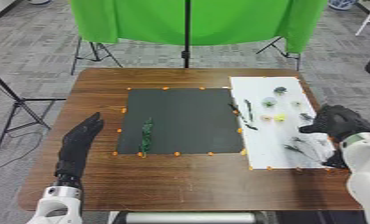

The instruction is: Arrange flowers

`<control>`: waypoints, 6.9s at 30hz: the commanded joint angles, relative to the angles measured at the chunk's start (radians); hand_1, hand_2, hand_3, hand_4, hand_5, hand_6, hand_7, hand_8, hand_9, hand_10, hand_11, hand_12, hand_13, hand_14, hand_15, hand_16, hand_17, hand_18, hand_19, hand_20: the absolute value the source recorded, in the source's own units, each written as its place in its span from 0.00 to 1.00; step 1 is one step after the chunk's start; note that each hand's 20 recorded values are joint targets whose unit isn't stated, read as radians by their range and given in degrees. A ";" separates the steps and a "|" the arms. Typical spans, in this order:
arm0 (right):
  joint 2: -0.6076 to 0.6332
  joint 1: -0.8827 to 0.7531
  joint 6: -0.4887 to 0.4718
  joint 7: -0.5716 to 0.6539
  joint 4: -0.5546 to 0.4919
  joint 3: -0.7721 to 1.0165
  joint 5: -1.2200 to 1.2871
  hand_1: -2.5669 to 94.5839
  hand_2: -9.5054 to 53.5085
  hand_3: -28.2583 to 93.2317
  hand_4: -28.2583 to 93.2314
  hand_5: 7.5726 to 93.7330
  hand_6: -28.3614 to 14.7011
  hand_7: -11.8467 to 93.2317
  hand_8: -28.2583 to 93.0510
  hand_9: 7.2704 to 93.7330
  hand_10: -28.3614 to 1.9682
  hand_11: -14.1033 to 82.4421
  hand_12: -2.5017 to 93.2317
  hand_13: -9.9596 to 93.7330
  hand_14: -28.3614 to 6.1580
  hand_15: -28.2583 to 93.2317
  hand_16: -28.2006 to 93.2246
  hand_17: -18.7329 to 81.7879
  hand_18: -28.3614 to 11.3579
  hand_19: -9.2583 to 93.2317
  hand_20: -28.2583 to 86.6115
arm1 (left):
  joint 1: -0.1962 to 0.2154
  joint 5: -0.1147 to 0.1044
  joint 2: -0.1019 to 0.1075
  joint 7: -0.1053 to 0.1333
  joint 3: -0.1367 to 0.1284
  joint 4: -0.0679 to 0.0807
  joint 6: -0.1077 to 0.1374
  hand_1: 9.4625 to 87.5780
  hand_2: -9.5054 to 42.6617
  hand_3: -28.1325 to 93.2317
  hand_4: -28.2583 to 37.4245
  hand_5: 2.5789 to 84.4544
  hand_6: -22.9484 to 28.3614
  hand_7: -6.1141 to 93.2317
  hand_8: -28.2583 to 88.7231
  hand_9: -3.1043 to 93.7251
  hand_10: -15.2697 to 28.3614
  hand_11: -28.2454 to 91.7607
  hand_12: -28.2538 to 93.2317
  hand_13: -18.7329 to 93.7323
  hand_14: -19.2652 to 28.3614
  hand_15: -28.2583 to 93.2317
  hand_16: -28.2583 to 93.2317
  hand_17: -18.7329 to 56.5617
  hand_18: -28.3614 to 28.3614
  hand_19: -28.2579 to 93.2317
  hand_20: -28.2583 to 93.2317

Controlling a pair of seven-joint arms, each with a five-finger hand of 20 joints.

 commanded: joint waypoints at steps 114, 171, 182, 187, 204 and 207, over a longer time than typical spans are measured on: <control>-0.332 0.332 0.090 0.009 0.159 -0.718 0.053 0.26 0.40 0.79 0.27 0.83 0.58 0.26 0.17 0.98 0.46 0.53 0.30 0.99 0.69 0.74 0.50 0.86 0.37 1.00 0.80 | -0.012 -0.001 -0.008 -0.058 0.014 0.006 -0.085 0.14 0.04 0.79 0.11 0.49 0.47 0.12 0.20 0.47 0.60 0.30 0.34 0.42 0.67 0.29 0.24 0.27 0.66 0.24 0.36; -0.192 0.555 0.016 0.011 0.383 -0.514 -0.090 0.25 0.00 0.66 0.09 0.68 0.48 0.20 0.18 0.87 0.42 0.61 0.35 0.94 0.65 0.78 0.50 0.84 0.39 1.00 0.80 | -0.006 -0.002 -0.010 -0.061 0.014 0.004 -0.076 0.15 0.05 0.79 0.11 0.50 0.47 0.12 0.19 0.47 0.60 0.30 0.34 0.42 0.67 0.30 0.24 0.27 0.67 0.24 0.36; -0.207 0.561 -0.008 -0.077 0.459 -0.619 -0.326 0.28 0.00 0.65 0.07 0.74 0.50 0.23 0.19 0.89 0.44 0.62 0.34 0.95 0.68 0.78 0.51 0.86 0.40 1.00 0.82 | -0.003 -0.003 -0.015 -0.057 0.013 0.005 -0.075 0.15 0.04 0.79 0.11 0.50 0.48 0.12 0.19 0.47 0.60 0.30 0.34 0.42 0.67 0.30 0.24 0.27 0.66 0.24 0.36; -0.229 0.551 -0.012 -0.100 0.491 -0.666 -0.401 0.36 0.00 0.67 0.07 0.78 0.50 0.26 0.19 0.90 0.47 0.63 0.34 0.97 0.71 0.78 0.51 0.88 0.43 1.00 0.82 | -0.011 -0.003 -0.016 -0.055 0.014 0.008 -0.078 0.15 0.04 0.79 0.11 0.50 0.47 0.12 0.19 0.47 0.60 0.30 0.34 0.42 0.67 0.29 0.24 0.27 0.66 0.24 0.36; -0.221 0.523 0.247 -0.060 0.492 -0.581 -0.253 0.61 0.00 0.70 0.22 0.85 0.58 0.41 0.43 0.95 0.60 0.68 0.33 1.00 0.74 0.81 0.50 0.92 0.44 1.00 0.84 | -0.005 -0.004 -0.019 -0.050 0.014 0.008 -0.084 0.15 0.04 0.79 0.11 0.49 0.48 0.12 0.19 0.47 0.60 0.30 0.34 0.42 0.67 0.30 0.24 0.27 0.67 0.24 0.36; -0.194 0.519 0.306 -0.051 0.429 -0.569 -0.207 0.60 0.00 0.71 0.24 0.85 0.57 0.43 0.44 0.94 0.61 0.70 0.33 1.00 0.75 0.82 0.50 0.93 0.44 1.00 0.85 | -0.006 -0.004 -0.017 -0.051 0.014 0.008 -0.083 0.15 0.04 0.79 0.12 0.49 0.48 0.12 0.19 0.47 0.60 0.30 0.34 0.42 0.67 0.30 0.24 0.27 0.67 0.24 0.36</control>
